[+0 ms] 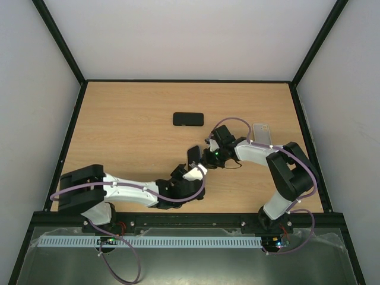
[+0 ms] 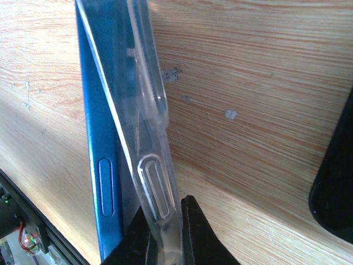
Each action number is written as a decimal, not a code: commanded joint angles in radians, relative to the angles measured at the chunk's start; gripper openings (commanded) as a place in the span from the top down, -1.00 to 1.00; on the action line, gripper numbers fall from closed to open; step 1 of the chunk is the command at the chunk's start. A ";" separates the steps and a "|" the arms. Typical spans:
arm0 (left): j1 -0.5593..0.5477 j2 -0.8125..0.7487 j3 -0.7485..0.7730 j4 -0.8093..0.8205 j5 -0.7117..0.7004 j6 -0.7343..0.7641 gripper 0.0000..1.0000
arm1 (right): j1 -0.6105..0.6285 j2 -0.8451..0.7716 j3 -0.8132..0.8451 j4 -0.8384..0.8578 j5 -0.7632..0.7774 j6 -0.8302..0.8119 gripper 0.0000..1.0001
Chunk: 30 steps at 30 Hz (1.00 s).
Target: Take the phone out of the phone case
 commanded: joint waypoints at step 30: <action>-0.009 0.241 0.152 -0.232 -0.279 -0.022 -0.33 | 0.003 -0.070 -0.038 0.013 0.000 0.016 0.96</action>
